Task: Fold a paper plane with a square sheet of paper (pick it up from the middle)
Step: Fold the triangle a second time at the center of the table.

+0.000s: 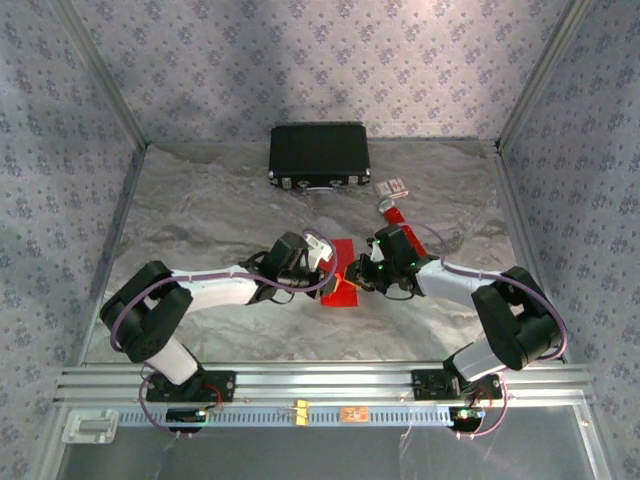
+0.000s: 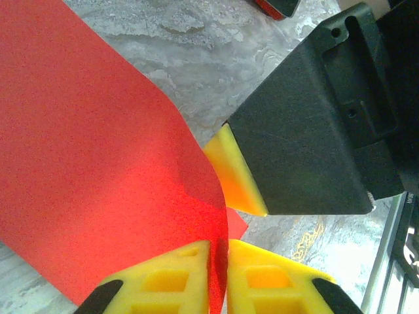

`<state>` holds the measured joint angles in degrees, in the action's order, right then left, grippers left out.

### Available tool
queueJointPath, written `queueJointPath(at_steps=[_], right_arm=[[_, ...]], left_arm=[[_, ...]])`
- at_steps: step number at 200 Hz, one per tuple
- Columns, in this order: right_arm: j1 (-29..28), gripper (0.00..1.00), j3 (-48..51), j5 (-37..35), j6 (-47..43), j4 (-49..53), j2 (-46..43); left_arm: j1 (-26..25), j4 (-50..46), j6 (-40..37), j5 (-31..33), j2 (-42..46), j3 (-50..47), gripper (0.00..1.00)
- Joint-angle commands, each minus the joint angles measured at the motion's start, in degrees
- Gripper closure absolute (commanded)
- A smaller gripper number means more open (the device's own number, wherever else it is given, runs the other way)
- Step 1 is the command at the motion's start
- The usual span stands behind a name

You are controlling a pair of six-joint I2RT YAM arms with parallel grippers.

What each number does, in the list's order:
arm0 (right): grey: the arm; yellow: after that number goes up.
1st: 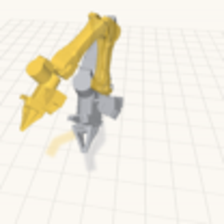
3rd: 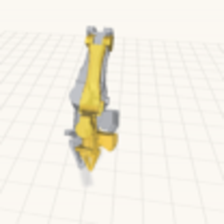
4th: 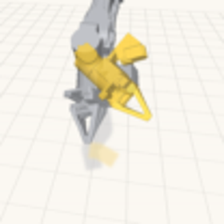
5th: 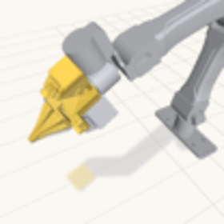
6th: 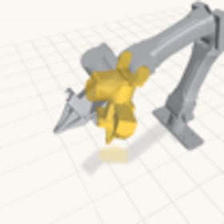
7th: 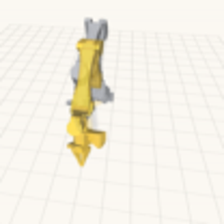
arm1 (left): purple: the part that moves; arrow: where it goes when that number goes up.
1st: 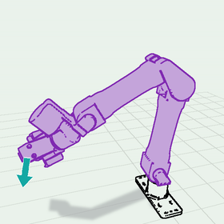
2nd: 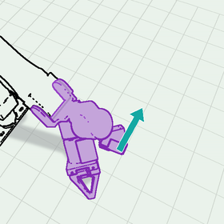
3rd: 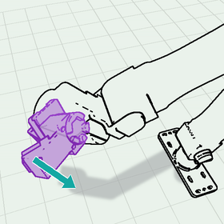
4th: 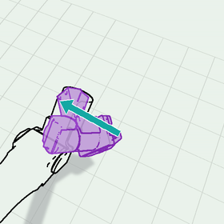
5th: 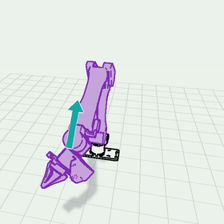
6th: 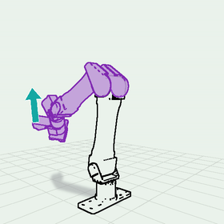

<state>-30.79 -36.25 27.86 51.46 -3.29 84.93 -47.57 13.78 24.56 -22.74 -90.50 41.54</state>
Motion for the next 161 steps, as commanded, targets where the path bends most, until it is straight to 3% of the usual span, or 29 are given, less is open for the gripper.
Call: queueJointPath(at_steps=[1,122,161], right_arm=[[0.22,0.85,-0.27,0.1,0.45,0.07,0.59],[0.38,0.85,-0.47,-0.39,0.7,0.21,0.89],[0.32,0.85,-0.24,-0.35,0.72,0.31,0.95]], left_arm=[[0.42,2.02,-0.47,-0.68,-0.61,1.09,0.87],[0.47,1.51,-1.76,-0.99,1.72,-0.32,0.87],[0.48,1.1,-2.23,-0.73,2.1,-0.49,0.94]])
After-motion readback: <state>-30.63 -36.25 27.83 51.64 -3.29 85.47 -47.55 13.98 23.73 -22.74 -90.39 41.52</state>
